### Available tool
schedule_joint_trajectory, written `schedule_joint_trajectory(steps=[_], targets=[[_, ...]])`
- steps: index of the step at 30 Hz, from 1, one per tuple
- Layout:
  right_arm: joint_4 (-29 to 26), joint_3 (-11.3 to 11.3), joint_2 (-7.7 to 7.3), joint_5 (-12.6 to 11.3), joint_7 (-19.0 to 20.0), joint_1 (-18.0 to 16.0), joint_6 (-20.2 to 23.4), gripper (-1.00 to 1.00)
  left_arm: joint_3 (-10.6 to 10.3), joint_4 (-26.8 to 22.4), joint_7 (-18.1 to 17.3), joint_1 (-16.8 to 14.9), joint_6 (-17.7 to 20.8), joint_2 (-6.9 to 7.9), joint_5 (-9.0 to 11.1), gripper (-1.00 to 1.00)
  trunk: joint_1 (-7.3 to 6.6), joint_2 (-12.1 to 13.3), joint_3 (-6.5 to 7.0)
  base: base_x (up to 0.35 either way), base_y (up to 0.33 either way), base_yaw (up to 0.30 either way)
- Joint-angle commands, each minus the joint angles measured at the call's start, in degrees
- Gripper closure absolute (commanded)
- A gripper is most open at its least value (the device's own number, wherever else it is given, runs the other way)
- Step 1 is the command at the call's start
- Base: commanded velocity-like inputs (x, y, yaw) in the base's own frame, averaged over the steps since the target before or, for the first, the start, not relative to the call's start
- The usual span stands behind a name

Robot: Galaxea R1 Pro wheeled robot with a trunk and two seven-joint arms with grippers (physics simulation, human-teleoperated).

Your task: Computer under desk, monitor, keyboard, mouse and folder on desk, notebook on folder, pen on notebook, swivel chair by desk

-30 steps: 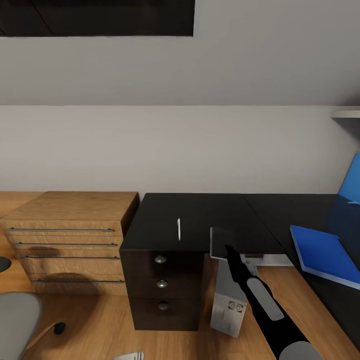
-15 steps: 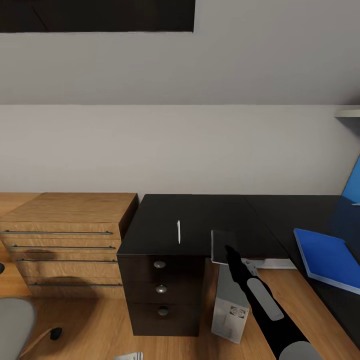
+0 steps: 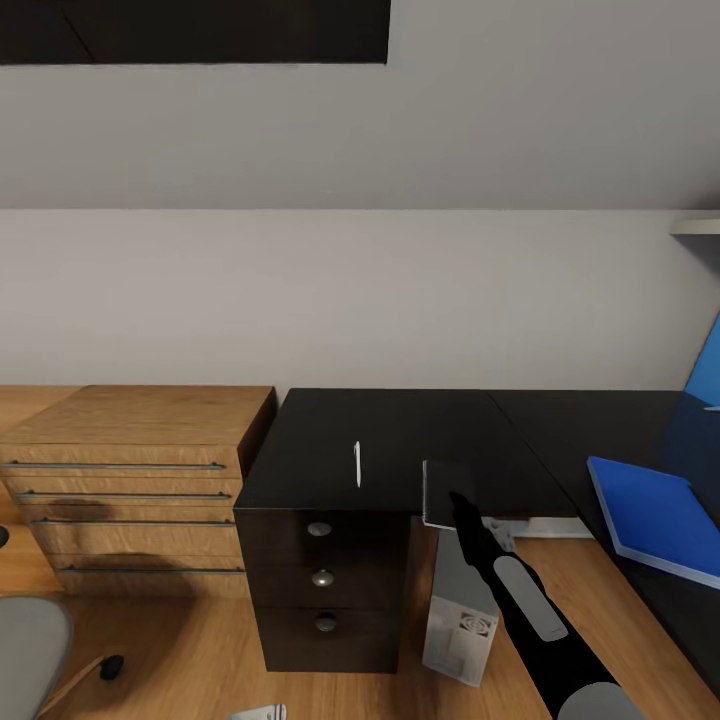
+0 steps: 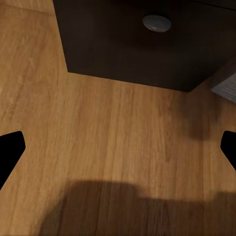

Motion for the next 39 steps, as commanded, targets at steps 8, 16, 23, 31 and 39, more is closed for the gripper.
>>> schedule_joint_trajectory(steps=[8, 16, 23, 31, 39], targets=[[-0.09, 0.26, 0.02, -0.29, -1.11, -0.03, -0.1, 1.0, -0.29, -0.07, 0.38, -0.1, -0.49, 0.06, 0.65, -1.0, 0.0, -0.03, -0.06, 0.0, 0.0, 0.0], [-0.09, 0.21, 0.03, -0.29, -0.78, -0.03, -0.29, 1.0, -0.2, 0.0, 0.47, -0.1, -0.47, 0.06, 0.66, -1.0, 0.0, -0.03, -0.06, 0.0, 0.0, 0.0], [-0.26, 0.28, -0.05, -0.28, -0.67, -0.03, -0.32, 1.0, -0.18, 0.02, 0.69, -0.1, -0.47, 0.06, 0.68, -1.0, -1.32, 2.37, 1.02, 0.0, 0.0, 0.0], [-1.55, 0.32, -0.13, -0.24, -0.61, -0.03, -0.39, 1.0, -0.22, 0.11, 0.68, -0.1, -0.47, -0.02, 0.75, -1.0, -3.08, 5.58, 2.45, 0.0, 0.0, 0.0], [-3.46, 0.17, -0.31, -0.21, -0.68, -0.03, -0.41, 1.0, -0.26, 0.19, 0.73, -0.1, -0.47, -0.03, 0.75, -1.0, -4.84, 8.79, 3.89, 0.0, 0.0, 0.0]])
